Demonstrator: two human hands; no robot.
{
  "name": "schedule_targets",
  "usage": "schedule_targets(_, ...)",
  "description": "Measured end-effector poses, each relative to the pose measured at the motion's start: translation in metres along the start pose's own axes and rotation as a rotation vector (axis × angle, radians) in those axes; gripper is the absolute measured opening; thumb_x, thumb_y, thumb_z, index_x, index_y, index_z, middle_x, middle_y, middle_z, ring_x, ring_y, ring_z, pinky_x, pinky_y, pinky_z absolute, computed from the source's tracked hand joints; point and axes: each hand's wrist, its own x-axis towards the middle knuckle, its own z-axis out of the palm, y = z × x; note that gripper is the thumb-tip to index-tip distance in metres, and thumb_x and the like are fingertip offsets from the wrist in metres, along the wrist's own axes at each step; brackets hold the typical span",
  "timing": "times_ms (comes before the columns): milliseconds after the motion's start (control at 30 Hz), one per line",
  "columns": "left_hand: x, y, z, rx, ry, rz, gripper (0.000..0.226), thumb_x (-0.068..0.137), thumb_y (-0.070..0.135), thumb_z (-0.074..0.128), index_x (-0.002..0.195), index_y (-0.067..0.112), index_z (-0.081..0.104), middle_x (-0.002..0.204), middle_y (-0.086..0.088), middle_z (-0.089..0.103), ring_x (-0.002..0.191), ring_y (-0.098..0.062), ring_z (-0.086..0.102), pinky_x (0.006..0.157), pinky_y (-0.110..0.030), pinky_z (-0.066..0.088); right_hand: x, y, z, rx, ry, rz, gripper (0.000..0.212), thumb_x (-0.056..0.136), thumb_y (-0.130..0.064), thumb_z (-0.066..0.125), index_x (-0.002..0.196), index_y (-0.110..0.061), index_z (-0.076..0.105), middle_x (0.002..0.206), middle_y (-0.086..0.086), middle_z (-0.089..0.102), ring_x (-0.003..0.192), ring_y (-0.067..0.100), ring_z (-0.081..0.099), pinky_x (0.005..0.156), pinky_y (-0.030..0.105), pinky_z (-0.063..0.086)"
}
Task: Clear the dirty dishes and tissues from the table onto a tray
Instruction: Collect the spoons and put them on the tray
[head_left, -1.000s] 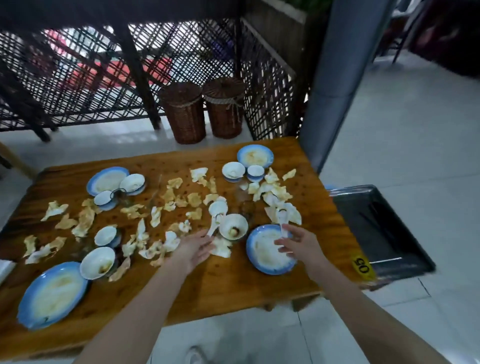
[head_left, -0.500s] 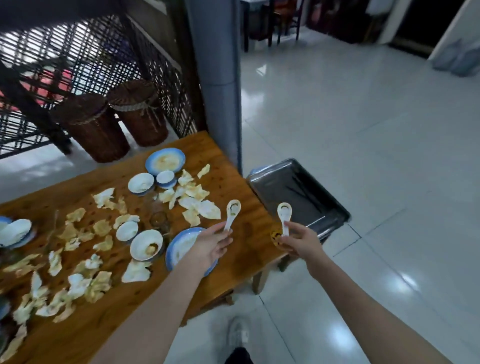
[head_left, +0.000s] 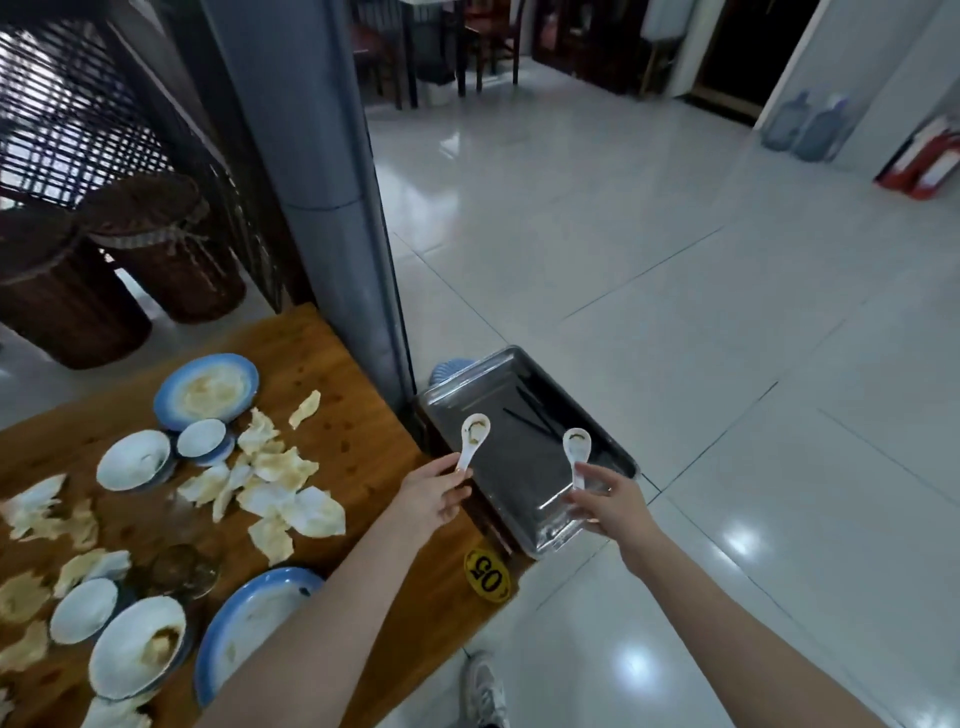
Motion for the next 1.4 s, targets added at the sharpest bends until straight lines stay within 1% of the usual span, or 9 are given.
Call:
schedule_targets(67, 0.021, 0.017, 0.012, -0.006, -0.011, 0.008, 0.023, 0.089, 0.002, 0.062, 0.104, 0.019, 0.065, 0.078, 0.001, 0.074, 0.061, -0.01, 0.065, 0.056, -0.022, 0.039, 0.025, -0.02, -0.007, -0.006, 0.009, -0.007, 0.044, 0.081, -0.004, 0.069, 0.123, -0.016, 0.058, 0.077, 0.005, 0.073, 0.06, 0.01, 0.066, 0.069, 0.029, 0.051)
schedule_targets(233, 0.065, 0.05, 0.039, 0.013, -0.005, 0.005, 0.024, 0.09, 0.005, 0.063, 0.108, 0.02, 0.065, 0.074, 0.006, 0.074, 0.058, -0.008, 0.065, 0.056, -0.021, 0.039, 0.068, -0.049, -0.019, 0.045, 0.052, 0.023, 0.047, 0.076, 0.001, 0.074, 0.117, -0.015, 0.059, 0.068, 0.002, 0.069, 0.052, 0.009, 0.06, 0.051, 0.018, 0.045)
schedule_targets(400, 0.101, 0.067, 0.068, 0.036, -0.025, -0.027, 0.019, 0.088, 0.01, 0.066, 0.105, 0.019, 0.067, 0.075, 0.008, 0.074, 0.055, -0.006, 0.065, 0.056, -0.021, 0.038, 0.108, -0.049, -0.033, 0.102, 0.097, 0.109, 0.04, 0.08, 0.002, 0.066, 0.114, -0.018, 0.06, 0.098, 0.012, 0.071, 0.065, 0.019, 0.062, 0.059, 0.025, 0.046)
schedule_targets(733, 0.164, 0.077, 0.083, 0.0, 0.069, -0.107, 0.012, 0.088, 0.016, 0.067, 0.1, 0.019, 0.068, 0.088, 0.003, 0.074, 0.073, -0.015, 0.065, 0.06, -0.023, 0.04, 0.2, -0.054, -0.039, 0.047, 0.054, 0.212, 0.032, 0.082, 0.004, 0.061, 0.109, -0.012, 0.063, 0.074, 0.006, 0.067, 0.054, 0.014, 0.059, 0.053, 0.023, 0.042)
schedule_targets(900, 0.205, 0.088, 0.095, -0.067, 0.182, -0.1, 0.012, 0.091, 0.014, 0.063, 0.102, 0.018, 0.066, 0.087, 0.004, 0.072, 0.062, -0.01, 0.065, 0.06, -0.023, 0.037, 0.273, -0.065, -0.045, -0.03, -0.045, 0.239, 0.031, 0.081, 0.003, 0.061, 0.111, -0.008, 0.06, 0.078, 0.011, 0.071, 0.052, 0.015, 0.058, 0.056, 0.027, 0.042)
schedule_targets(1033, 0.237, 0.093, 0.109, -0.134, 0.247, -0.121, 0.021, 0.093, 0.014, 0.06, 0.114, 0.015, 0.063, 0.095, 0.002, 0.07, 0.07, -0.013, 0.063, 0.062, -0.024, 0.036, 0.331, -0.072, -0.049, -0.091, -0.109, 0.288, 0.026, 0.084, 0.006, 0.059, 0.109, 0.0, 0.058, 0.06, 0.004, 0.062, 0.039, 0.008, 0.051, 0.041, 0.019, 0.036)
schedule_targets(1133, 0.262, 0.095, 0.119, -0.184, 0.286, -0.146, 0.024, 0.094, 0.013, 0.058, 0.118, 0.015, 0.062, 0.097, 0.002, 0.068, 0.075, -0.016, 0.062, 0.061, -0.023, 0.035, 0.373, -0.077, -0.043, -0.097, -0.168, 0.33, 0.017, 0.09, 0.007, 0.053, 0.107, 0.005, 0.056, 0.067, 0.013, 0.056, 0.032, 0.005, 0.048, 0.033, 0.015, 0.032)
schedule_targets(1267, 0.295, 0.089, 0.128, -0.226, 0.36, -0.188, 0.021, 0.093, 0.011, 0.059, 0.113, 0.016, 0.065, 0.095, 0.001, 0.071, 0.061, -0.01, 0.066, 0.053, -0.019, 0.039, 0.424, -0.074, -0.03, -0.147, -0.248, 0.351, 0.014, 0.093, 0.001, 0.051, 0.105, 0.002, 0.057, 0.07, 0.013, 0.057, 0.039, 0.009, 0.05, 0.037, 0.016, 0.035)
schedule_targets(1400, 0.331, 0.08, 0.131, -0.273, 0.389, -0.213, 0.021, 0.092, 0.008, 0.059, 0.112, 0.014, 0.065, 0.092, 0.0, 0.07, 0.056, -0.008, 0.065, 0.059, -0.022, 0.037, 0.477, -0.063, -0.015, -0.22, -0.272, 0.338, 0.013, 0.093, -0.003, 0.052, 0.105, -0.001, 0.058, 0.078, 0.017, 0.063, 0.056, 0.02, 0.054, 0.049, 0.023, 0.035)
